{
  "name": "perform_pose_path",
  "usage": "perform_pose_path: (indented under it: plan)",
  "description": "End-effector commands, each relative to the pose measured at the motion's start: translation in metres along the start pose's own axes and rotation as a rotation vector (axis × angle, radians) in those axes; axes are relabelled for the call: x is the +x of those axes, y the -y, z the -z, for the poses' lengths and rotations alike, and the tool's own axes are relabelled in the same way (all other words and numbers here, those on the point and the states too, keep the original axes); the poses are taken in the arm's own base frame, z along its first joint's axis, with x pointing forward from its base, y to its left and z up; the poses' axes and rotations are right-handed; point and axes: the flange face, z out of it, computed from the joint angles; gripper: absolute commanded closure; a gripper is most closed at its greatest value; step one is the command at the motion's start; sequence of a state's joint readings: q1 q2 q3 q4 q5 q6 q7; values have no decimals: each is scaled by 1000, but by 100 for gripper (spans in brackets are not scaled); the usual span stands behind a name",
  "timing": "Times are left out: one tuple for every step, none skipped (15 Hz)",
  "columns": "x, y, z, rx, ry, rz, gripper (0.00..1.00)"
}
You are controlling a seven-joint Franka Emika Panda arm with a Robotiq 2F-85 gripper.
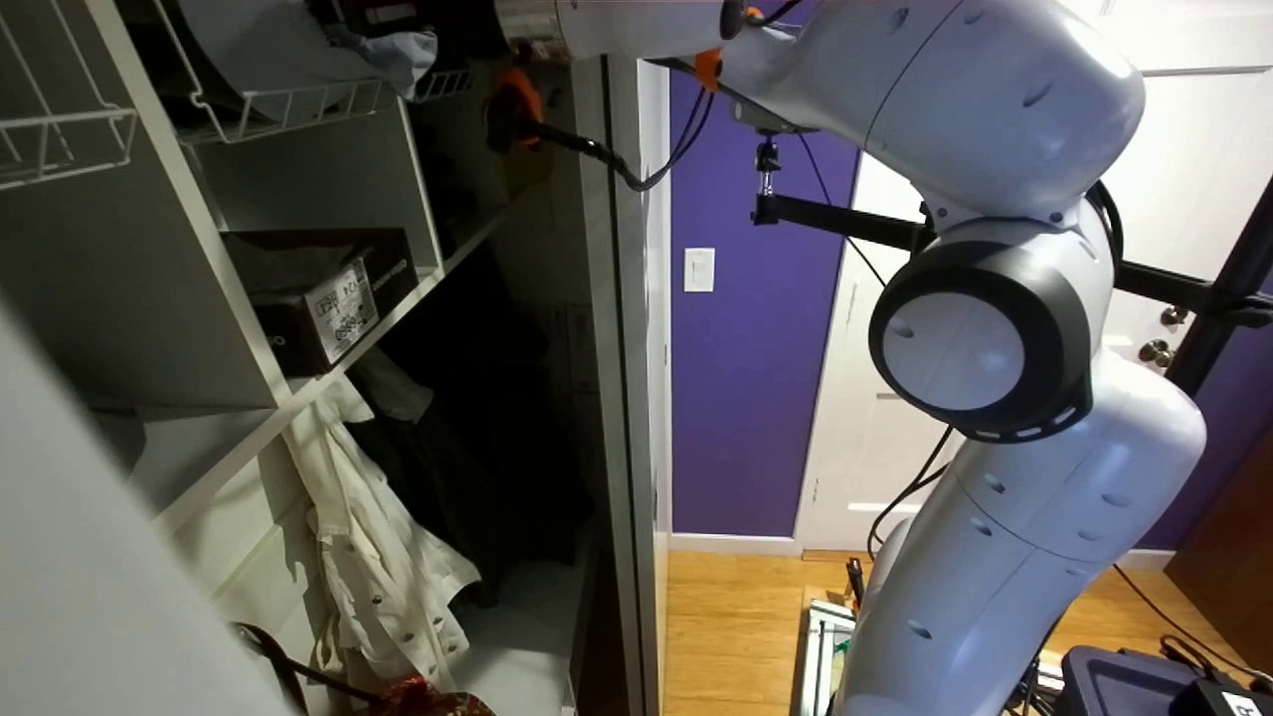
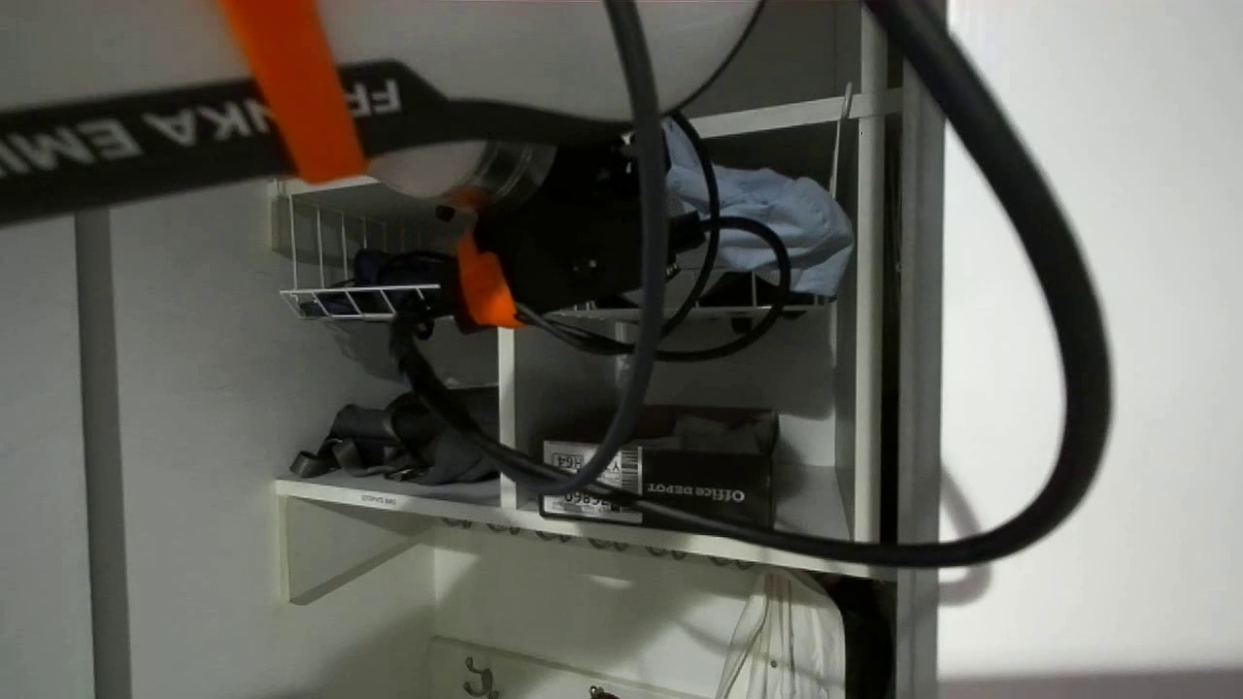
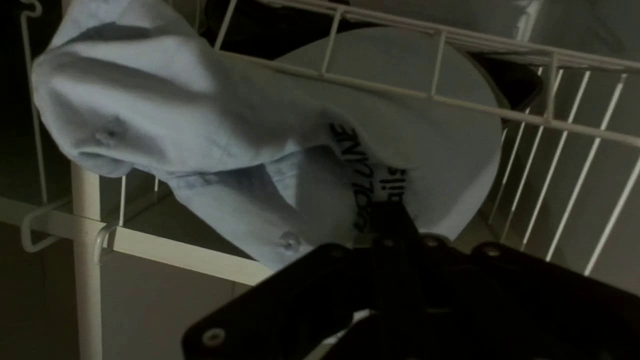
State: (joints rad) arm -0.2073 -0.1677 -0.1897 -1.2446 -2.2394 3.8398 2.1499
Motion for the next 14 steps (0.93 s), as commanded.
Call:
perform_pose_path:
  plan:
    - [2,2,-22,-17,-45,46,100]
    - [1,4,-29,-20,-52,57,100]
    - [1,7,-34,-18,-58,67,100]
    - [0,9,-39,-12,-62,71,100]
    - [-2,13,-43,2,-60,76,100]
    - [-2,18,-46,16,-62,86,100]
    - [-1,20,-49,24,-67,91,100]
    - [-2,22,-52,28,-69,99,100]
    - [-2,24,-54,36,-70,104,100]
    - [-3,26,-57,44,-70,108,100]
    - [-4,28,-60,51,-70,114,100]
    - [-5,30,-63,57,-68,121,100]
    - [-5,32,-66,65,-68,126,100]
    - [-6,34,-69,72,-67,130,100]
